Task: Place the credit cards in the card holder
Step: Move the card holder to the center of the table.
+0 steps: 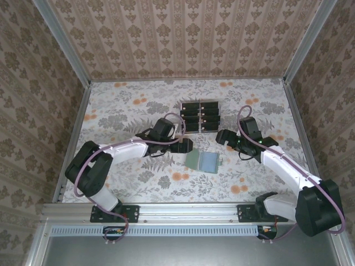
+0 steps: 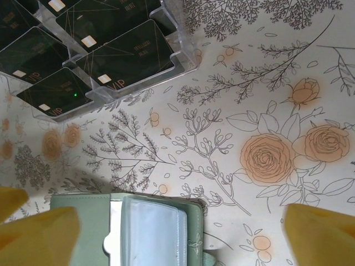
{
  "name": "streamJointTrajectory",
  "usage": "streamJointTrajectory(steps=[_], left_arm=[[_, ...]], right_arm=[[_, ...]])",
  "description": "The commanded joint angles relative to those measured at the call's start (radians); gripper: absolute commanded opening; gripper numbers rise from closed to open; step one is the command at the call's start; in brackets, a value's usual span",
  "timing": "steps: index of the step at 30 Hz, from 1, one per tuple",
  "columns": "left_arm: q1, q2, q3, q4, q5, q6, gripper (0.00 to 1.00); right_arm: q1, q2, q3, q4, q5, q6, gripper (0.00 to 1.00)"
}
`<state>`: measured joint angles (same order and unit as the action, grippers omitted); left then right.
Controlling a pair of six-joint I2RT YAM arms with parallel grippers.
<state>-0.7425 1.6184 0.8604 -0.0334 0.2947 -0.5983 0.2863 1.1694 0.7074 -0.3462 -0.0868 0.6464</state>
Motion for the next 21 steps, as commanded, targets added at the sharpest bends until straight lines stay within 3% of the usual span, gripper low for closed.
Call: streamJointTrajectory(steps=[1,12,18,21], left_arm=[[-0.026,0.047,0.015,0.037,-0.004,-0.015,0.96],[-0.073,0.116,0.013,0.135,0.044,-0.070,0.71],[-0.077,0.133,-0.008,0.204,0.070,-0.106,0.56],[-0.078,0.135,-0.023,0.228,0.073,-0.118,0.43]], right_arm=[[0.006,0.007,-0.008,-0.005,0.005,0.016,1.00],[0.005,0.066,0.003,0.031,-0.031,0.025,0.99],[0.005,0.080,-0.002,0.064,-0.102,0.033,0.81],[0.009,0.081,0.006,0.065,-0.133,0.033,0.71]])
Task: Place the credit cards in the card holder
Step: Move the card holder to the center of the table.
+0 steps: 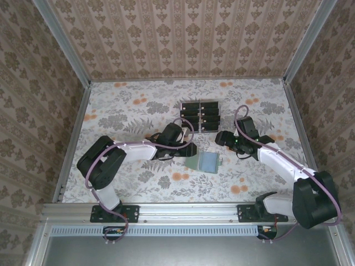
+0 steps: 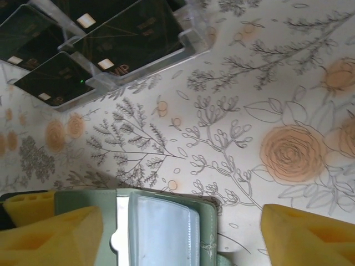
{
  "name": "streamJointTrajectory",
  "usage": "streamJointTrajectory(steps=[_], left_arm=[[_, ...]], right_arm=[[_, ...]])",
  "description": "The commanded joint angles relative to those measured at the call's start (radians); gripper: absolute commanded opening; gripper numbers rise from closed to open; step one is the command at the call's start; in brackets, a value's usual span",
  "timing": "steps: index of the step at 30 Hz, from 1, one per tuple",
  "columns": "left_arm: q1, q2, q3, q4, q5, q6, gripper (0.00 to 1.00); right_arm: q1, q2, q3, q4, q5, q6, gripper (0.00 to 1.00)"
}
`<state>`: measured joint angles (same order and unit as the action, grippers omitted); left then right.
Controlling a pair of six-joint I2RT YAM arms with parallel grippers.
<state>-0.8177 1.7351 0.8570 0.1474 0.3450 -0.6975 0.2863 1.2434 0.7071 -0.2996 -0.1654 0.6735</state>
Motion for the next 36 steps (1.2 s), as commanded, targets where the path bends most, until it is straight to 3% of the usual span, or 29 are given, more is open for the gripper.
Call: streamJointTrajectory(steps=[1,5,7,17,24,36], left_arm=[[-0.002,0.017,-0.023,0.054,0.023,-0.022,0.36],[0.006,0.002,-0.048,0.068,0.015,-0.033,0.06],[0.013,-0.012,-0.062,0.067,0.009,-0.034,0.00],[0.075,-0.175,-0.189,0.007,-0.077,-0.027,0.00],[0.103,-0.284,-0.278,-0.047,-0.154,-0.025,0.00],[0.131,-0.295,-0.320,-0.043,-0.189,-0.013,0.00]], right_arm=[[0.015,0.007,0.010,0.017,-0.061,0.005,0.68],[0.075,0.015,0.043,0.001,-0.059,0.001,0.59],[0.129,0.030,0.065,-0.009,-0.041,0.004,0.58],[0.388,0.186,0.162,0.004,0.074,0.057,0.59],[0.444,0.286,0.199,0.068,0.078,0.093,0.59],[0.476,0.396,0.221,0.104,0.104,0.137,0.57]])
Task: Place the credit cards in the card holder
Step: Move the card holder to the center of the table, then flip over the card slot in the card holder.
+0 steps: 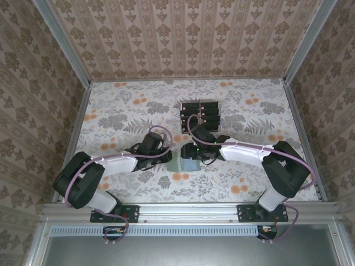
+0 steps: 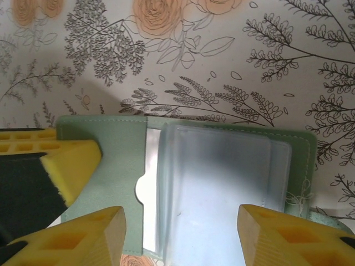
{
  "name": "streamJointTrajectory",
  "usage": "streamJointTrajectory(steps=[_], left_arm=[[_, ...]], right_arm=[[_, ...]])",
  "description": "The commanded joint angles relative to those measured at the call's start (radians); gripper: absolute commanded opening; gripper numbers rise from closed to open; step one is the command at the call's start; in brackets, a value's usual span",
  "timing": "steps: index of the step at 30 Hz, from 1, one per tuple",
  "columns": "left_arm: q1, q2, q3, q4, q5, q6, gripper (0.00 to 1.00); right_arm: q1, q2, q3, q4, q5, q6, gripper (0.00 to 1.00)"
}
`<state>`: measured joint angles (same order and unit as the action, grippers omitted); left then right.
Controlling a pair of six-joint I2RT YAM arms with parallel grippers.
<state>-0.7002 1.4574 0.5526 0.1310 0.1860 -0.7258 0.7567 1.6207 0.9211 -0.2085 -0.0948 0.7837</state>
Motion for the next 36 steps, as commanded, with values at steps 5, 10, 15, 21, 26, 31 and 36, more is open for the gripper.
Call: streamJointTrajectory(steps=[5,10,15,21,26,31,36], left_arm=[[0.026,-0.014,-0.020,-0.018,-0.027,0.023,0.00],[0.032,-0.003,-0.025,0.000,-0.019,0.029,0.00],[0.040,0.019,-0.028,0.020,-0.015,0.035,0.00],[0.057,0.051,-0.036,0.055,-0.006,0.049,0.00],[0.067,0.072,-0.037,0.082,0.004,0.056,0.00],[0.071,0.074,-0.041,0.093,0.012,0.058,0.00],[0.074,0.068,-0.045,0.096,0.014,0.057,0.00]], right_arm=[[0.005,0.035,-0.017,0.027,0.033,0.041,0.57],[0.006,0.059,-0.036,0.051,0.017,0.052,0.57],[0.006,0.091,-0.036,0.069,0.000,0.056,0.57],[0.006,0.123,-0.039,0.120,-0.054,0.064,0.63],[0.006,0.127,-0.048,0.203,-0.130,0.077,0.63],[0.008,0.112,-0.051,0.267,-0.190,0.095,0.62],[0.015,0.104,-0.036,0.276,-0.209,0.101,0.63]])
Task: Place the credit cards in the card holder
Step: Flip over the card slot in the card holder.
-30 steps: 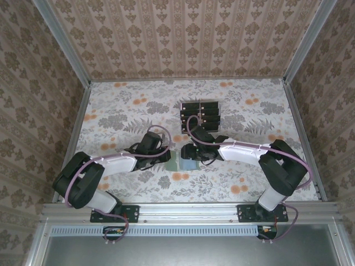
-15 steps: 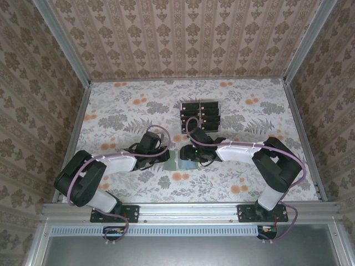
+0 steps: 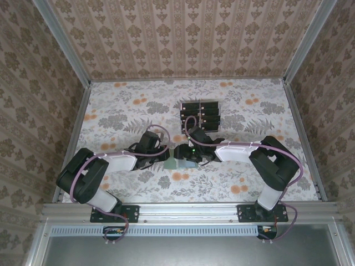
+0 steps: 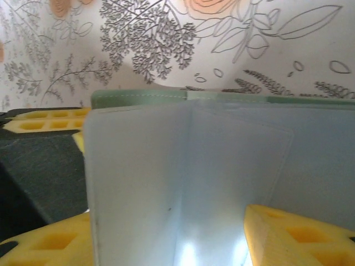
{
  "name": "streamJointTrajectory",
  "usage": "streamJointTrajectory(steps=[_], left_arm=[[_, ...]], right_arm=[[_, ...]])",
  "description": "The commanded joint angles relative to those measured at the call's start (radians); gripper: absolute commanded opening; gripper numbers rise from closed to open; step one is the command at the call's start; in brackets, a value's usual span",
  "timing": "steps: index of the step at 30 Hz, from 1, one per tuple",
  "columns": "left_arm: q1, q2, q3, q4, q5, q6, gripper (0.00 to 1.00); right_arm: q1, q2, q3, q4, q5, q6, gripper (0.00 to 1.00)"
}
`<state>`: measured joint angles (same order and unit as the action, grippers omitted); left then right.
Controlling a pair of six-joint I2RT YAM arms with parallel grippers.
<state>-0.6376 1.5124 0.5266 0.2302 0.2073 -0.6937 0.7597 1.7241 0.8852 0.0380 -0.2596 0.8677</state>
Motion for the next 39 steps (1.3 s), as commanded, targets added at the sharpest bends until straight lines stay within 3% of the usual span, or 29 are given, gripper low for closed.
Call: streamJointTrajectory(steps=[1,9,14,19,26,39], left_arm=[[0.013,0.011,-0.020,-0.002,-0.008,0.024,0.00],[0.025,0.002,-0.028,0.000,-0.008,0.021,0.02],[0.057,-0.025,-0.050,-0.001,-0.030,-0.001,0.48],[0.080,-0.058,-0.063,-0.032,-0.070,-0.032,0.67],[0.090,-0.113,-0.063,-0.119,-0.163,-0.097,0.78],[0.124,-0.232,-0.077,-0.236,-0.261,-0.136,0.81]], right_arm=[[0.013,0.001,0.005,0.027,-0.046,0.017,0.63],[0.028,0.019,0.036,0.028,-0.052,0.019,0.63],[0.038,0.034,0.061,0.024,-0.054,0.023,0.63],[0.046,0.053,0.090,0.016,-0.055,0.021,0.63],[0.063,0.092,0.142,0.005,-0.060,0.022,0.63],[0.104,0.182,0.252,-0.020,-0.078,0.016,0.62]])
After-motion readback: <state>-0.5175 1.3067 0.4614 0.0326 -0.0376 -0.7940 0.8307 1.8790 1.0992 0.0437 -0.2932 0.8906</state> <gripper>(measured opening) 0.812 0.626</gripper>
